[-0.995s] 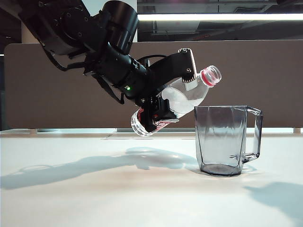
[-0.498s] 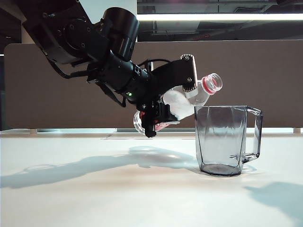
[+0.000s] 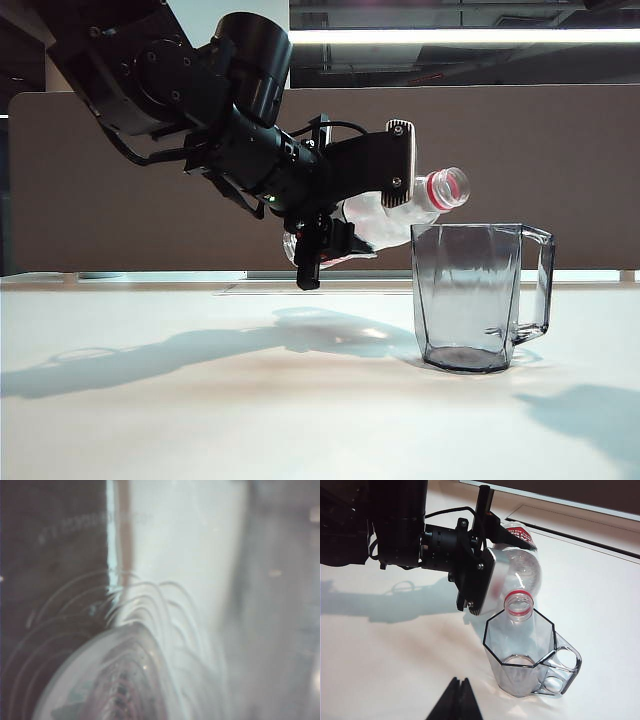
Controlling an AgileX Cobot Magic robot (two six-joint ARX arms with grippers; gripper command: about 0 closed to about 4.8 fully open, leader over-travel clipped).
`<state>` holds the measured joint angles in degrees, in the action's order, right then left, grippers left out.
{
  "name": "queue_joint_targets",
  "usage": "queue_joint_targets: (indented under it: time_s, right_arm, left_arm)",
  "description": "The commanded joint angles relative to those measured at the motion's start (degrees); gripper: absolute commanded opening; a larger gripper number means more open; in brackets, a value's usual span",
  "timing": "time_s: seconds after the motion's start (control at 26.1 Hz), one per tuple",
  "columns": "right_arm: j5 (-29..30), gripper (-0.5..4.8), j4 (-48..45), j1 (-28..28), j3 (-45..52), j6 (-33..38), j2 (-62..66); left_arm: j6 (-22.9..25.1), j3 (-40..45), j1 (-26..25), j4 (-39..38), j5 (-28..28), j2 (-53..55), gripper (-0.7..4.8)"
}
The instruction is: Pick up the mineral water bottle with the left hand on the table and pour water into the mug until it's half full.
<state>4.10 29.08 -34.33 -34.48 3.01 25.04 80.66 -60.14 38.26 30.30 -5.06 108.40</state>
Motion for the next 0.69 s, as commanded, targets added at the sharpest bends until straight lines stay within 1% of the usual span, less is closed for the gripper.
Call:
queue_joint_targets:
  time_s: [0.04, 0.15, 0.38, 0.5, 0.69]
  right_arm:
    - [0.1, -0.08, -1.0, 0.1, -0.3, 0.0, 0.0]
    - [0.1, -0.08, -1.0, 0.1, -0.3, 0.0, 0.0]
    - [0.1, -0.08, -1.0, 0.1, -0.3, 0.0, 0.0]
    - [0.1, -0.08, -1.0, 0.1, -0.3, 0.0, 0.0]
    - [0.1, -0.08, -1.0, 0.1, -0.3, 0.0, 0.0]
  left_arm:
    - [2.1, -0.5, 0.0, 3.4, -0.2, -0.7, 2.27]
    - [3.5, -0.5, 0.0, 4.5, -0.2, -0.7, 2.27]
    - [4.0, -0.5, 0.0, 7.1, -0.2, -0.7, 2.27]
    - [6.3, -0.5, 0.0, 7.1, -0.2, -0.7, 2.27]
    - [7.5, -0.5, 0.0, 7.1, -0.2, -0.7, 2.27]
